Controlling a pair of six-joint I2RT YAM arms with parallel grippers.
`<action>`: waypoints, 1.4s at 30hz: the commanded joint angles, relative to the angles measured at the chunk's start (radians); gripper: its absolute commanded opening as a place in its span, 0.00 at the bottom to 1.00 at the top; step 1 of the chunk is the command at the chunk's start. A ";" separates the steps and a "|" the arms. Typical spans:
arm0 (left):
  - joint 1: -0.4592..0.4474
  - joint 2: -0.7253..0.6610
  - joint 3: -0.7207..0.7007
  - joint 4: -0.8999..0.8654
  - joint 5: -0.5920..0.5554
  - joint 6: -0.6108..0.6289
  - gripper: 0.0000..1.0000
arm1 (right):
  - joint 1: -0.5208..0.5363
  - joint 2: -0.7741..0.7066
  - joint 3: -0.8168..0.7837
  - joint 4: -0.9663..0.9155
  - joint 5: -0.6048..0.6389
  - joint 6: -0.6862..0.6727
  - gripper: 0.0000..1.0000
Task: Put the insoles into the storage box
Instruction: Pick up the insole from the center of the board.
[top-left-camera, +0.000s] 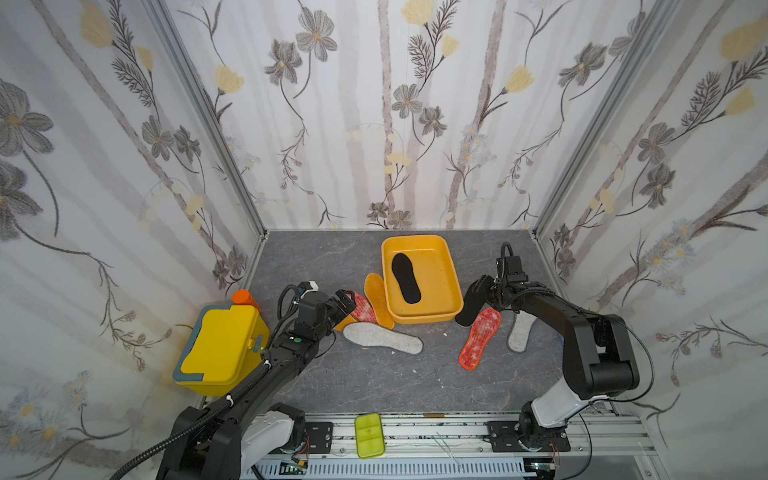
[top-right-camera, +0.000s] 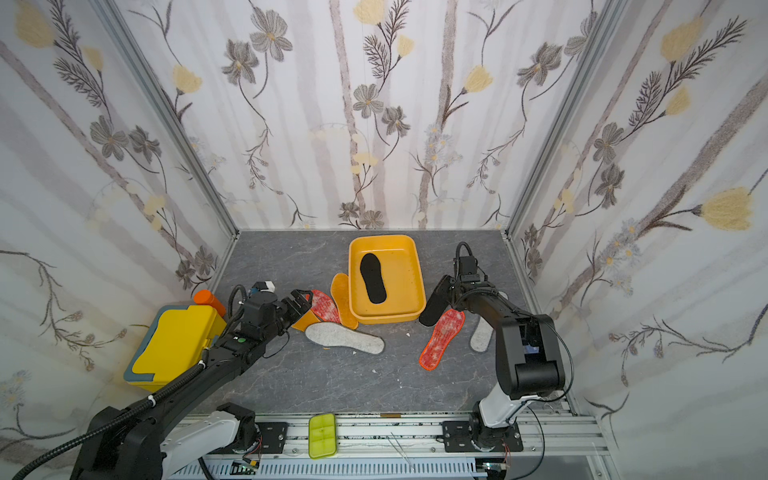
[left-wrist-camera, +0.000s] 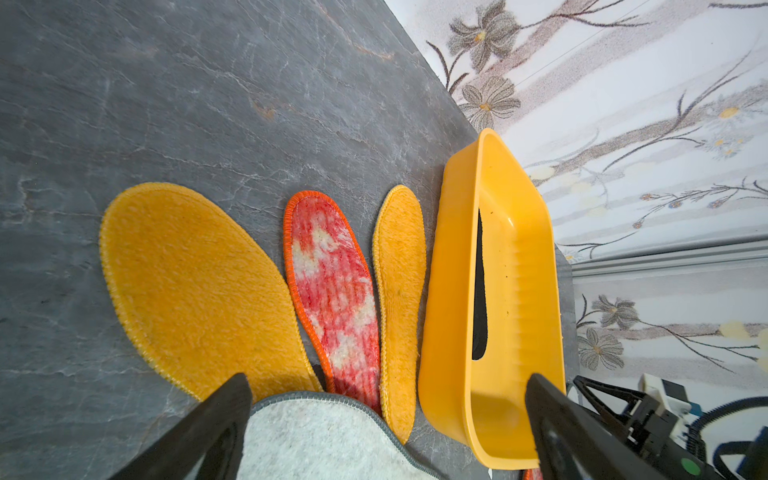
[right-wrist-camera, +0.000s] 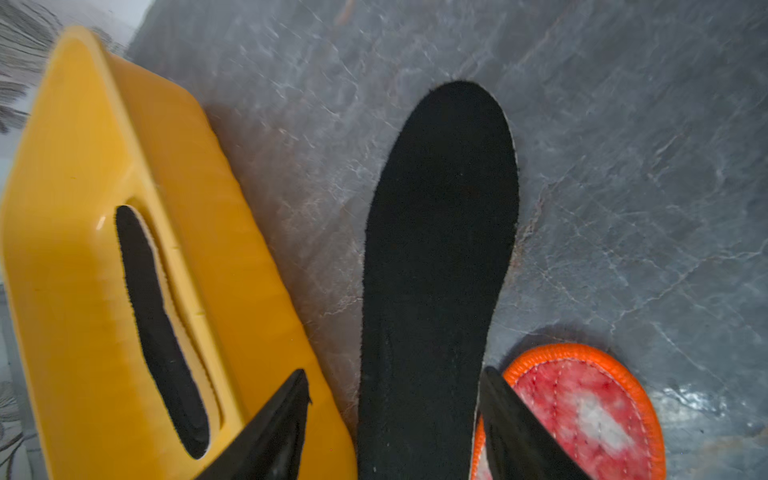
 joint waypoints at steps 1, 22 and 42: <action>-0.001 -0.002 0.003 0.016 0.010 0.015 1.00 | -0.002 0.029 0.007 -0.004 -0.013 0.033 0.65; 0.000 -0.012 0.015 -0.008 -0.017 0.012 1.00 | -0.010 0.136 0.006 0.017 -0.016 0.034 0.56; 0.000 -0.017 0.014 -0.017 -0.042 0.017 1.00 | -0.011 0.193 -0.039 0.033 -0.009 -0.009 0.25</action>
